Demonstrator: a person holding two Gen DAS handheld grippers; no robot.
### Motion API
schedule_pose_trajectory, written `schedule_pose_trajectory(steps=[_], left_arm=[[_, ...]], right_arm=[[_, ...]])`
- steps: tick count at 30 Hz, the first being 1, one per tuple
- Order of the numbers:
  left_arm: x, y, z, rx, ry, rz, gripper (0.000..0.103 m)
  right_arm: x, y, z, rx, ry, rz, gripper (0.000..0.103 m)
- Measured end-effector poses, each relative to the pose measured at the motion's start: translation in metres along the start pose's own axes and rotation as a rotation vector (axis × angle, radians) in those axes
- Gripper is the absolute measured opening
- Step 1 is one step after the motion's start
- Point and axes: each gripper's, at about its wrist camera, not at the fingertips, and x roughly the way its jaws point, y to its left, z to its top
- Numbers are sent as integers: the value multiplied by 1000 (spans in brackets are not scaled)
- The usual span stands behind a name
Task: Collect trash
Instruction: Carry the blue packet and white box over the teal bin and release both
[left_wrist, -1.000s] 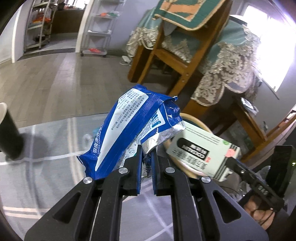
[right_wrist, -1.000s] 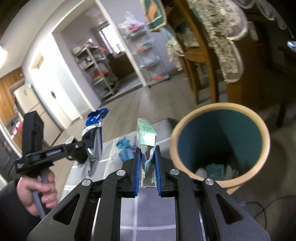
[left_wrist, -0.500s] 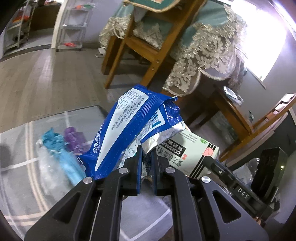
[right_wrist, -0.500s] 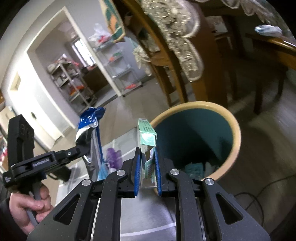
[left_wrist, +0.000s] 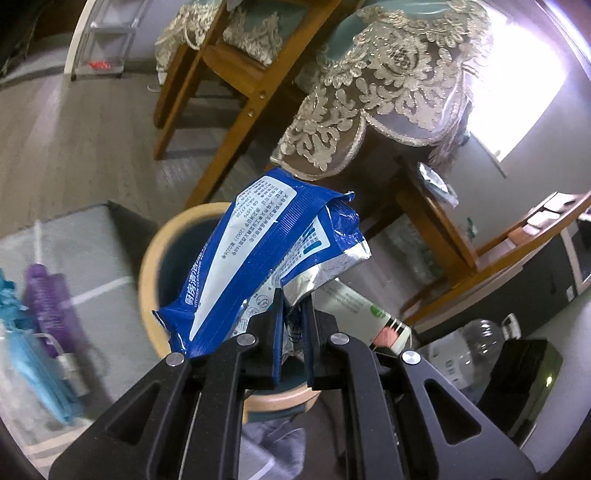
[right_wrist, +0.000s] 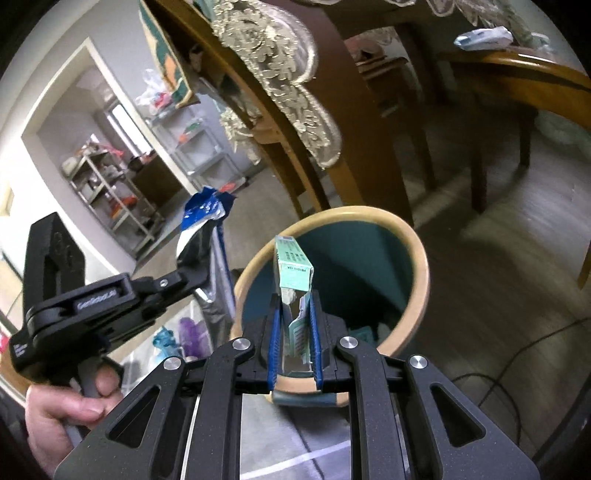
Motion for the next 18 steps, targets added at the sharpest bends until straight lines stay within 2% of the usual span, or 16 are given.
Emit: schedule_pose_trajectory(steps=[7, 14, 17, 18], left_arm=[[29, 8, 3, -64, 20, -66, 8], [42, 19, 0, -99, 40, -59, 8], [43, 23, -1, -105, 43, -54, 14], [42, 25, -1, -105, 40, -53, 19]], right_arm=[[5, -8, 0, 19, 12, -24, 16], [14, -9, -2, 18, 35, -40, 16], [17, -9, -3, 13, 46, -47, 16], [18, -9, -4, 12, 53, -51, 17]])
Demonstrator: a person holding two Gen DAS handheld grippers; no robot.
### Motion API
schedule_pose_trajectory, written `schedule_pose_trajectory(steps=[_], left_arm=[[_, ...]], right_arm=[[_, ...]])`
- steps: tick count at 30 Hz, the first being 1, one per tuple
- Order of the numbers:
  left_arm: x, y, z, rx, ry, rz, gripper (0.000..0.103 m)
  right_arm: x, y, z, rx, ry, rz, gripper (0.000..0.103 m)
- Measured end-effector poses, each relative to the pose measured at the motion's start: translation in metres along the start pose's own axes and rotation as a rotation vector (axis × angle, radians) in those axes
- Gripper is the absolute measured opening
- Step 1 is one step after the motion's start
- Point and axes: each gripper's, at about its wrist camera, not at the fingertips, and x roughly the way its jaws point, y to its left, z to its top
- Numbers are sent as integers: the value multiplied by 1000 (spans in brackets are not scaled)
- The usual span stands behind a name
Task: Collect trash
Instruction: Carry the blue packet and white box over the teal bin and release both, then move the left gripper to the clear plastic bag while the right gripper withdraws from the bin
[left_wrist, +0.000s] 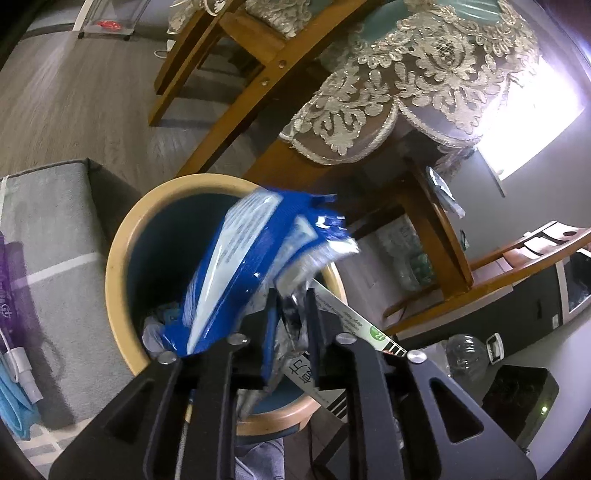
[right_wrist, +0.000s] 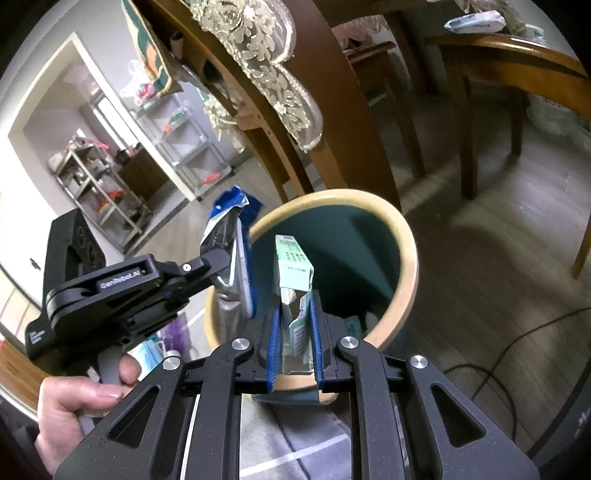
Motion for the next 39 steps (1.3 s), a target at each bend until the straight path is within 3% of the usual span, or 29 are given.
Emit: schedule_pose_trajectory(steps=[4, 14, 21, 24, 39], left_arm=[[-6, 2, 1, -1, -18, -3, 40], [-32, -4, 2, 60, -43, 25, 43], [-67, -4, -6, 133, -67, 83, 51], [-83, -1, -10, 143, -83, 100, 54], [-171, 47, -38, 110, -168, 257, 58]], right_arm=[[7, -2, 1, 6, 17, -12, 17], [14, -3, -1, 7, 48, -30, 20], [15, 4, -2, -15, 40, -42, 43], [14, 9, -4, -33, 33, -33, 47], [8, 37, -15, -131, 28, 4, 53]])
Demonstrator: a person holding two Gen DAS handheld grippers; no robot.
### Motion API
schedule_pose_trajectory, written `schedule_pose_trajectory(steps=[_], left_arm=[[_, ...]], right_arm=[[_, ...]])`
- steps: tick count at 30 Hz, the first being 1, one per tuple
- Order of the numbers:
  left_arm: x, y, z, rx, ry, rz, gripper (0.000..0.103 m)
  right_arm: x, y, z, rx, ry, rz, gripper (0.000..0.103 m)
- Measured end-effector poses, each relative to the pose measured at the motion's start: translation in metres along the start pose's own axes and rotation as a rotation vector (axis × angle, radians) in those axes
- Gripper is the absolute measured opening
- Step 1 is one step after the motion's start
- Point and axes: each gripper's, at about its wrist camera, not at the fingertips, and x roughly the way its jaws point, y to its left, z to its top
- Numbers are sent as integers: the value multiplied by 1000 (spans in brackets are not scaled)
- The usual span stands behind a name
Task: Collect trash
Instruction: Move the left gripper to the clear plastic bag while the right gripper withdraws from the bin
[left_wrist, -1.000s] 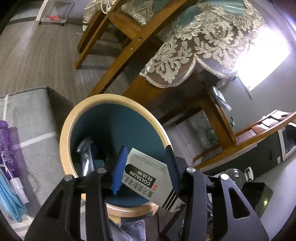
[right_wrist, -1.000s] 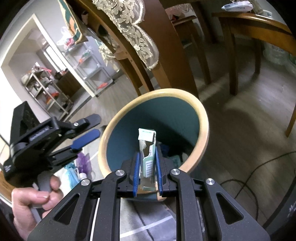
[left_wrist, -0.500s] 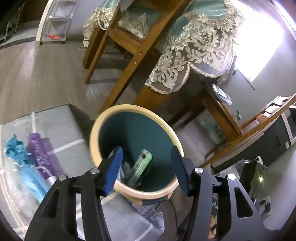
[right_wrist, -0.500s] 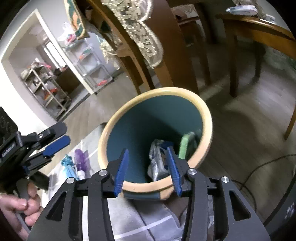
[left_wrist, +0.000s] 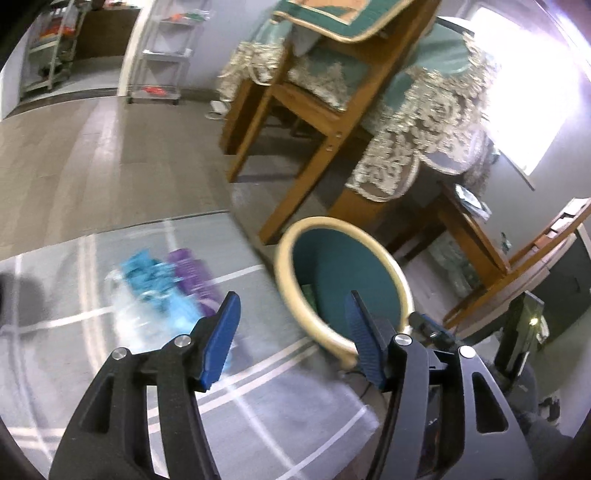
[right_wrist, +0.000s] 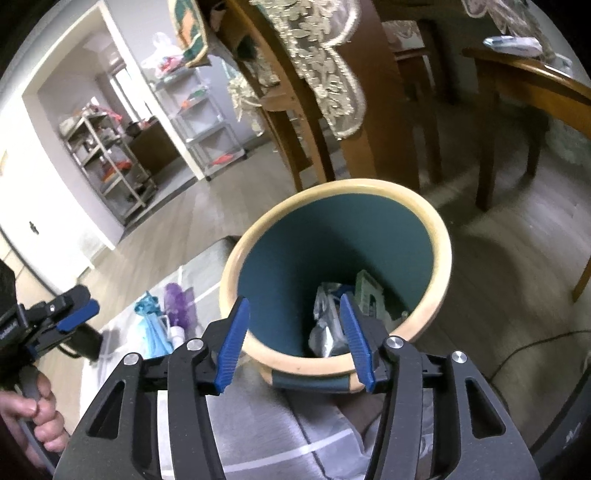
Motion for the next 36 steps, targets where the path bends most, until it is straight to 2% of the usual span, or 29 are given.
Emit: schedule_pose_trajectory(steps=[6, 12, 18, 27, 29, 30, 31, 32, 33, 36], left_arm=[[-24, 33, -13, -42, -22, 78, 58], [-29, 59, -25, -51, -1, 164, 58], [-14, 76, -35, -54, 63, 206, 58], [32, 88, -39, -10, 176, 292, 58], [40, 91, -41, -4, 196, 306, 52], [43, 93, -43, -6, 210, 304, 34], [46, 95, -45, -13, 234, 294, 21], [45, 94, -46, -9, 233, 299, 19], [44, 93, -47, 1, 230, 308, 12], [33, 93, -48, -12, 218, 315, 8]], right_arm=[[2, 18, -5, -62, 14, 26, 53], [4, 37, -14, -129, 38, 58, 53], [9, 57, -22, -194, 70, 93, 53], [11, 75, -33, -265, 107, 115, 53], [12, 76, -35, -271, 113, 112, 53], [12, 77, -35, -274, 115, 111, 53], [13, 77, -35, -276, 117, 111, 53], [14, 78, -36, -278, 120, 113, 53], [15, 78, -36, -278, 125, 117, 53], [19, 81, -37, -267, 139, 139, 53]])
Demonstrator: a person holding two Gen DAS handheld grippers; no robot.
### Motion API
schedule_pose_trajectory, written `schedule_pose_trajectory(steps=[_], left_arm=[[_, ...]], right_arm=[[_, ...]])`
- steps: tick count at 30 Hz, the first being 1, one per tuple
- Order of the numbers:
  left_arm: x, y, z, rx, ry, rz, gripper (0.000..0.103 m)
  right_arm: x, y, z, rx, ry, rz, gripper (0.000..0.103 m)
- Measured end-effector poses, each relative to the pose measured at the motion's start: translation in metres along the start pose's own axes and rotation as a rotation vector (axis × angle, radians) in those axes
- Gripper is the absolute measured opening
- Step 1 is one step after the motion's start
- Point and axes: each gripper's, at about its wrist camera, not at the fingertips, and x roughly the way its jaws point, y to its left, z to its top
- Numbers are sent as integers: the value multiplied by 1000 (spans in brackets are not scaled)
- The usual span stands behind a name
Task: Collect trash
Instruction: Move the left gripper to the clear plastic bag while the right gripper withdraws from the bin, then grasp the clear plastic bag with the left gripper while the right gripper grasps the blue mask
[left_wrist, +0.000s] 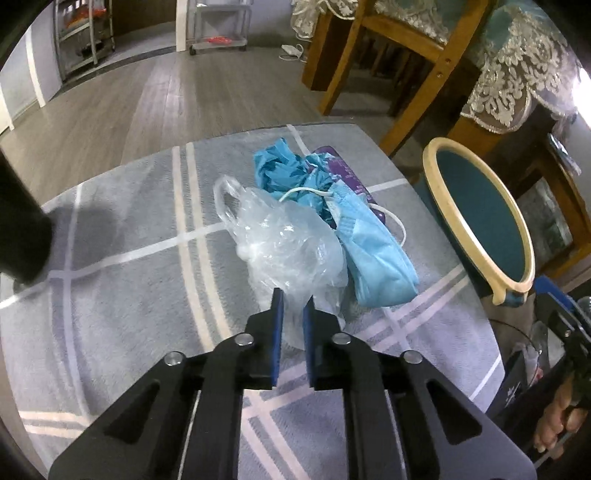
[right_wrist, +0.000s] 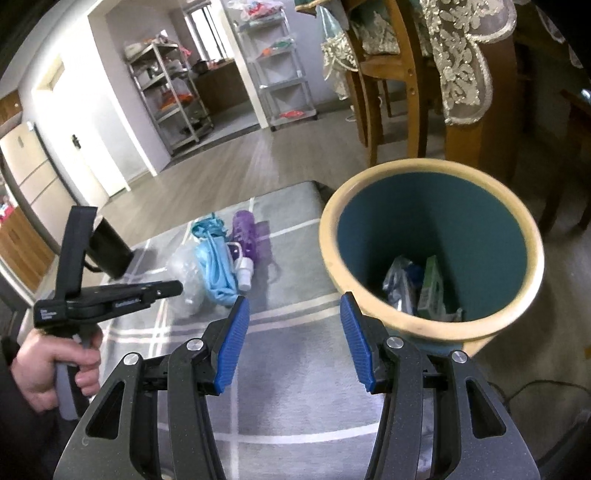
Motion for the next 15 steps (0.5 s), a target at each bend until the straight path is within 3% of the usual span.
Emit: schedule_pose_trajectory(steps=[15], left_arm=[[-46, 36, -22, -148, -67, -39, 7]], right_arm=[[38, 56, 11, -129, 49, 78, 53]])
